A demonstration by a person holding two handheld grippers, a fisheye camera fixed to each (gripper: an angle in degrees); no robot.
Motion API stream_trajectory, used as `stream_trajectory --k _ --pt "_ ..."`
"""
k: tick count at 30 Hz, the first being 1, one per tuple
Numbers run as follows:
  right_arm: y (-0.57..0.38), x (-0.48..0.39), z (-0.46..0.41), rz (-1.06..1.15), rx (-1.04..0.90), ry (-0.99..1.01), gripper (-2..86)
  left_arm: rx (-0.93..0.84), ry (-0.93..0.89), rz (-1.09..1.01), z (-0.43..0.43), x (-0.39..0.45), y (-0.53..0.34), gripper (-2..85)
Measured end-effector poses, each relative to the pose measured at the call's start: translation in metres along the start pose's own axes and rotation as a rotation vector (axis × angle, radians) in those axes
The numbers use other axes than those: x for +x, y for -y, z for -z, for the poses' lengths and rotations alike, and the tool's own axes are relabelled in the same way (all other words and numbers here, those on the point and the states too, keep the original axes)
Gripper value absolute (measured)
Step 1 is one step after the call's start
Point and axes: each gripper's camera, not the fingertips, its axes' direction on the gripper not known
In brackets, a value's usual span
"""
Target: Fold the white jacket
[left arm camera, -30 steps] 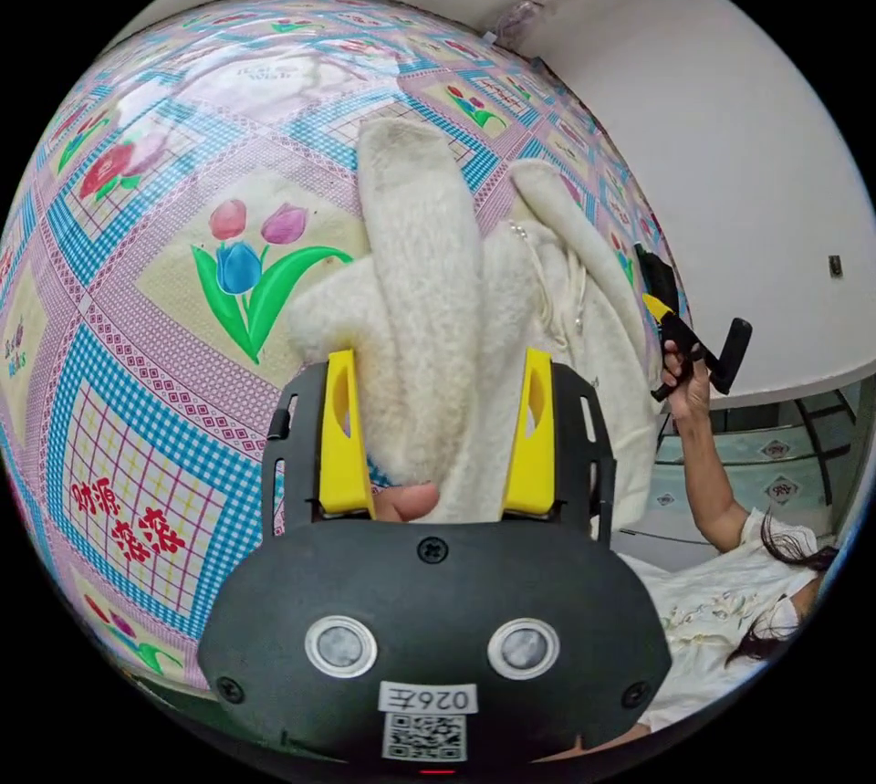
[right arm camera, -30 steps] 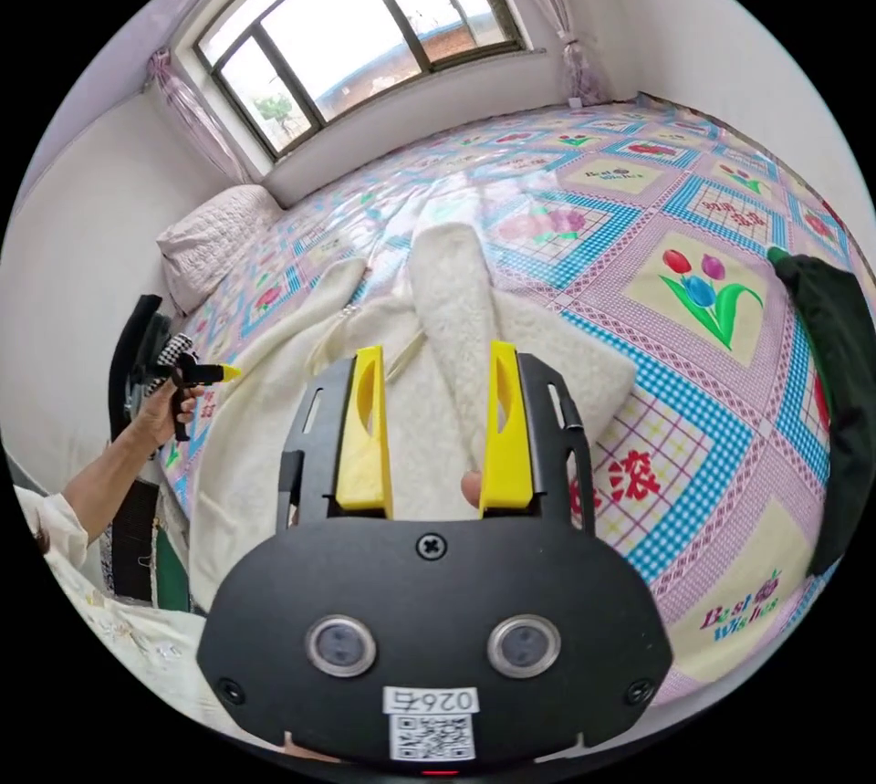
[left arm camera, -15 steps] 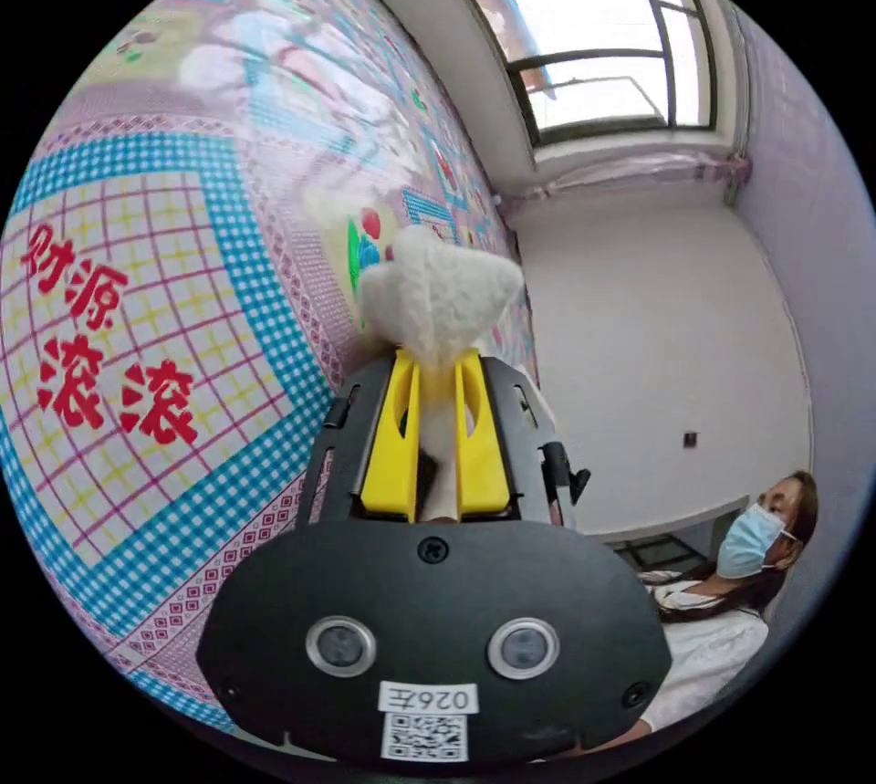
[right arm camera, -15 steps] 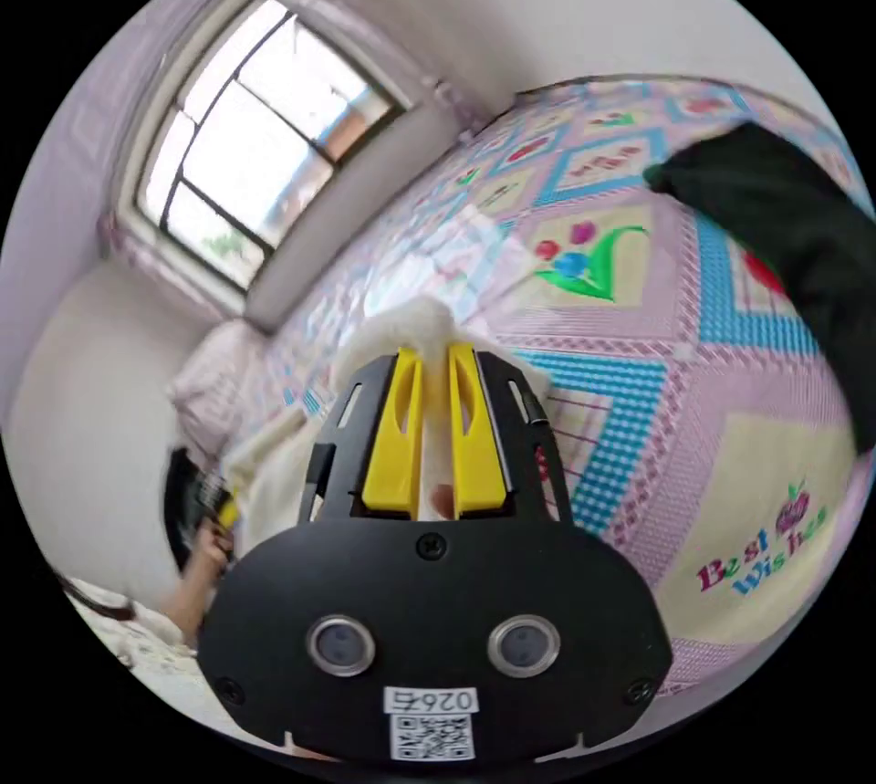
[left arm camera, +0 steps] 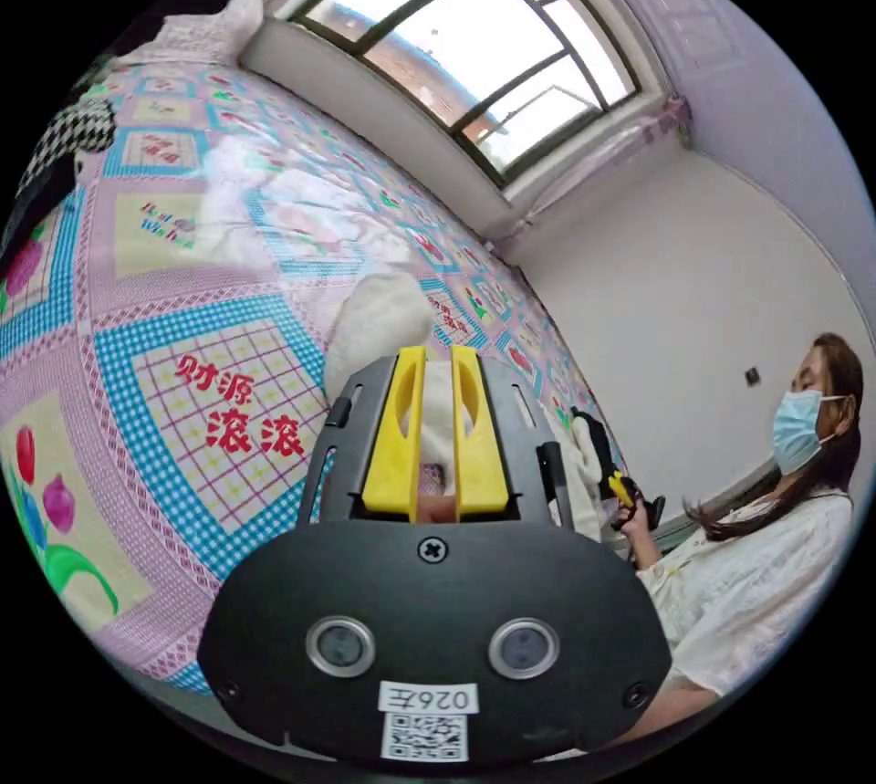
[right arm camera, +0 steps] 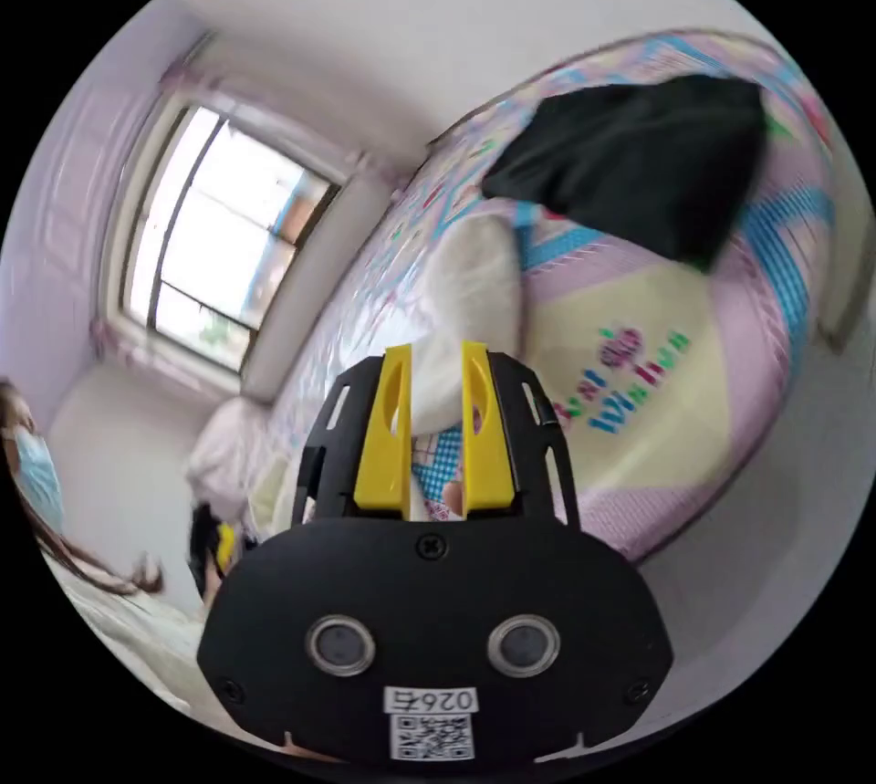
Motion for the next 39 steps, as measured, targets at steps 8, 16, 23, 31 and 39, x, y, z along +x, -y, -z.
stream_trajectory --k 8,16,23,31,39 --pt "0.005 -0.217 -0.258 0.785 -0.442 -0.109 16.7 -0.713 0.124 -0.375 -0.282 0.081 0.053 37.3" --pt "-0.044 -0.227 -0.362 0.897 -0.633 -0.222 3.1 -0.948 0.355 -0.635 -0.355 0.112 -0.006 13.2" --pt "-0.089 -0.275 -0.237 0.9 -0.402 -0.178 -0.5 -0.583 0.072 -0.428 -0.235 0.106 -0.036 4.6" --pt "-0.075 -0.385 -0.058 1.001 -0.083 -0.19 -0.4 -0.196 0.087 -0.473 -0.082 0.15 -0.028 4.5" --pt "0.131 -0.447 -0.234 0.79 -0.107 -0.208 3.9 -0.324 -0.204 -0.101 -0.231 0.044 0.145 7.8"
